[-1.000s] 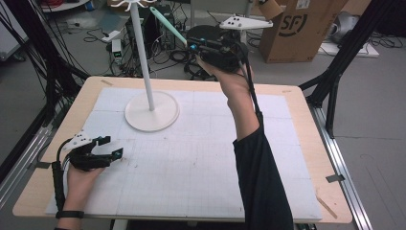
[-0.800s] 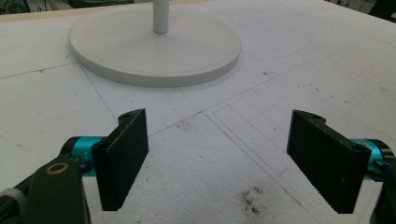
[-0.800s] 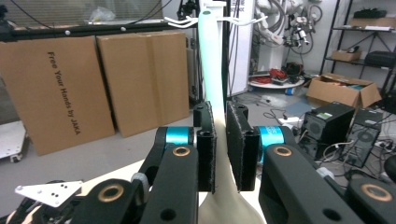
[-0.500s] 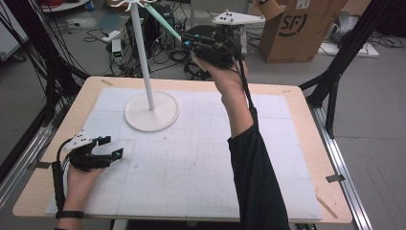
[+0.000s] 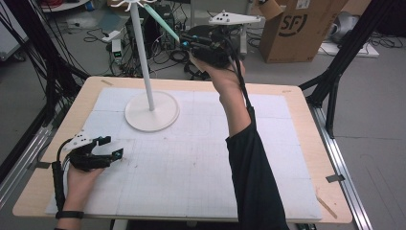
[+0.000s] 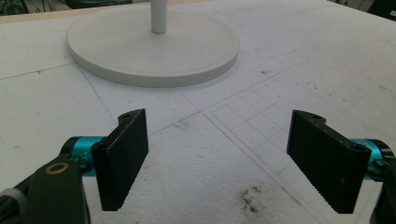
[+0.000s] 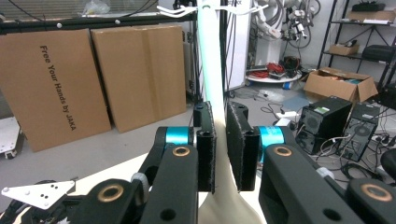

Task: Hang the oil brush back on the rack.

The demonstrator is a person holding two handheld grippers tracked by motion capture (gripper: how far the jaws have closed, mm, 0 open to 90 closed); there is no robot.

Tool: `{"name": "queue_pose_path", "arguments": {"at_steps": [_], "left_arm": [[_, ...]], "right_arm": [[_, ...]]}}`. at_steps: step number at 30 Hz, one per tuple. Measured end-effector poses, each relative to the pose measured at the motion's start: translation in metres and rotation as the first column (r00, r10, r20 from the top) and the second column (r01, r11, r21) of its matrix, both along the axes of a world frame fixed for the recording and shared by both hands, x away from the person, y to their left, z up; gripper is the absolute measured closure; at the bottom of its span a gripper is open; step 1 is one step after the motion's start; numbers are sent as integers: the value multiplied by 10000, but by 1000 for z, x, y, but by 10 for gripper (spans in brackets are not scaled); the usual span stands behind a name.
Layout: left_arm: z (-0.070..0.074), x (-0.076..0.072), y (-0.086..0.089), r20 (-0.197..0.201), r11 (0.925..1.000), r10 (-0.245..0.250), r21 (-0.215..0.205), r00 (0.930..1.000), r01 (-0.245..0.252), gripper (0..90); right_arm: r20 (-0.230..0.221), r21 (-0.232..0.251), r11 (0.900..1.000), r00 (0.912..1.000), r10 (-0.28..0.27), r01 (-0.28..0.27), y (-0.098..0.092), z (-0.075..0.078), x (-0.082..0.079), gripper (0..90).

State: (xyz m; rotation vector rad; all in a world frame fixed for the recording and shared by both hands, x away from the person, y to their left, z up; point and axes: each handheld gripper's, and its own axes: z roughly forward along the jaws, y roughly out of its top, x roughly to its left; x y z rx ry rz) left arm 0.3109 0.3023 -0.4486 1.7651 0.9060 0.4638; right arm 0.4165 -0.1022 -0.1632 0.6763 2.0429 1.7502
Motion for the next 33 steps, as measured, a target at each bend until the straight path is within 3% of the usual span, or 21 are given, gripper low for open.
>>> {"name": "queue_pose_path", "arguments": {"at_steps": [12,17,21,24,33], "left_arm": [[0,0,0,0,10000,-20,-18,10000,20,214],[0,0,0,17,10000,-35,44,10000,35,214],[0,0,0,23,10000,-31,27,10000,31,214],[0,0,0,18,10000,-17,52,10000,17,213],[0,0,-2,22,9998,37,216,10000,-37,213]], "right_arm": [[-215,-346,9994,9998,-2,-5,14,-8,7,811],[-178,-725,9974,9998,-3,-10,10,-13,5,614],[-231,-929,9954,9995,230,-250,-10,-20,-1,485],[-245,-1176,9924,9991,341,-368,-28,-30,-9,445],[-324,-1286,9912,9991,276,-315,-106,-79,-43,345]]}}
